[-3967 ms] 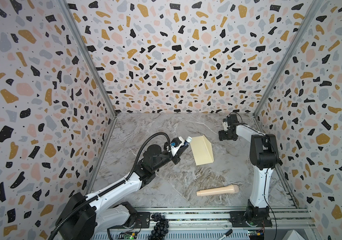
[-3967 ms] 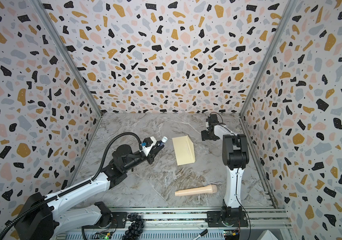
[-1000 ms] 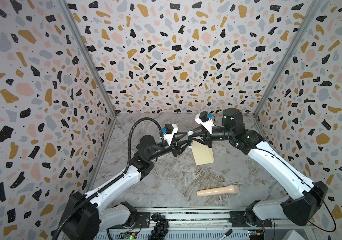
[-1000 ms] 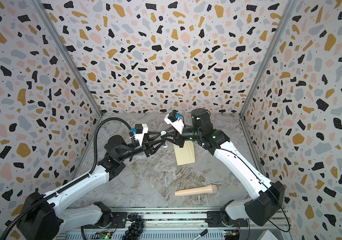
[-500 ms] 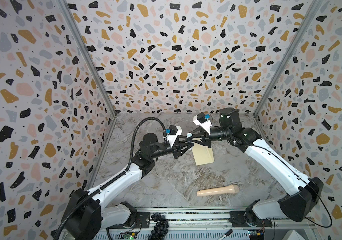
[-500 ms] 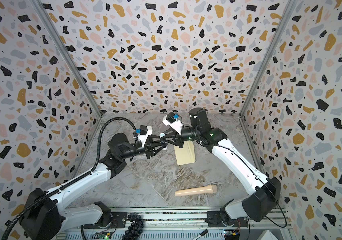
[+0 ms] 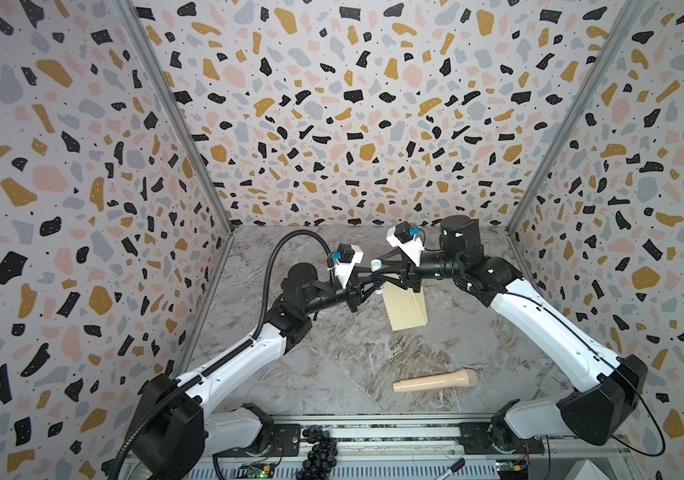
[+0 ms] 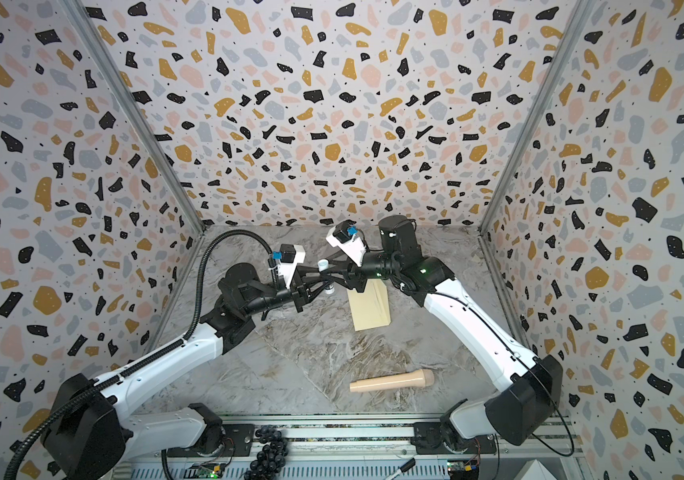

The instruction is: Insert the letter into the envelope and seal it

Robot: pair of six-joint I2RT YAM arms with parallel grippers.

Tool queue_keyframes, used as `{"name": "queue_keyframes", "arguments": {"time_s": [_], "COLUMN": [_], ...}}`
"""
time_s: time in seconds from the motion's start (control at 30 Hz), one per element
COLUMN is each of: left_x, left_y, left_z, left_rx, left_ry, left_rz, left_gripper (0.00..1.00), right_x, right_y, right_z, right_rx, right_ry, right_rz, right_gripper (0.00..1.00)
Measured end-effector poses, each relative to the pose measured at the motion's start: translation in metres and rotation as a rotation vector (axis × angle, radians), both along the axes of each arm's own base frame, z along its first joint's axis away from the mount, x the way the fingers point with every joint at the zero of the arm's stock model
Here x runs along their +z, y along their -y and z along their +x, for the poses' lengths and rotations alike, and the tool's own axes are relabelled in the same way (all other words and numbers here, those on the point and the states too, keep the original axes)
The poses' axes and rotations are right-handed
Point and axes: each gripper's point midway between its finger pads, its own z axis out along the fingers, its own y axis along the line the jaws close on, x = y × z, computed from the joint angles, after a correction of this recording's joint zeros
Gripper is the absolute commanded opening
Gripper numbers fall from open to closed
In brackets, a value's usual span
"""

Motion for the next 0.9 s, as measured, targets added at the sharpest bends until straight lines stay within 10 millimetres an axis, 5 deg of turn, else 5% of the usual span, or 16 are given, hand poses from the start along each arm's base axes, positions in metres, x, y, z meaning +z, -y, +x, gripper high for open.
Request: {"name": "queue_keyframes", "arguments": {"time_s": [0.2, 0.33, 0.47, 0.7, 0.9], "left_x": [0.017, 0.031, 0.042, 0.03, 0.023], "left_y": [-0.022, -0.036, -0.044, -0.047, -0.047], "left_z": [0.032, 0.046, 0.058, 0.072, 0.076], "left_rx": [0.229, 0.332, 0.388, 0.438, 0.452], "left_ry": [-0.106, -0.18, -0.271, -0.412, -0.475], "left_rz": [-0.117, -0.232, -0.337, -0.417, -0.449], "left_gripper": [0.0, 0.0, 0.0, 0.0, 0.0], "right_x": [0.005, -0.001, -0.028, -0.08, -0.064], "right_y": [0.027, 0.041, 0.047, 0.041, 0.031], "right_z": [0.004, 0.008, 0.017, 0.009, 0.001], "right_rx": [-0.171, -0.262, -0.33, -0.342, -0.354], "right_ry": [0.13, 0.213, 0.276, 0.414, 0.554], "right_rz": [0.03, 0.063, 0.062, 0.052, 0.115], "right_gripper": [0.79, 0.83, 0.86, 0.87, 0.86]}}
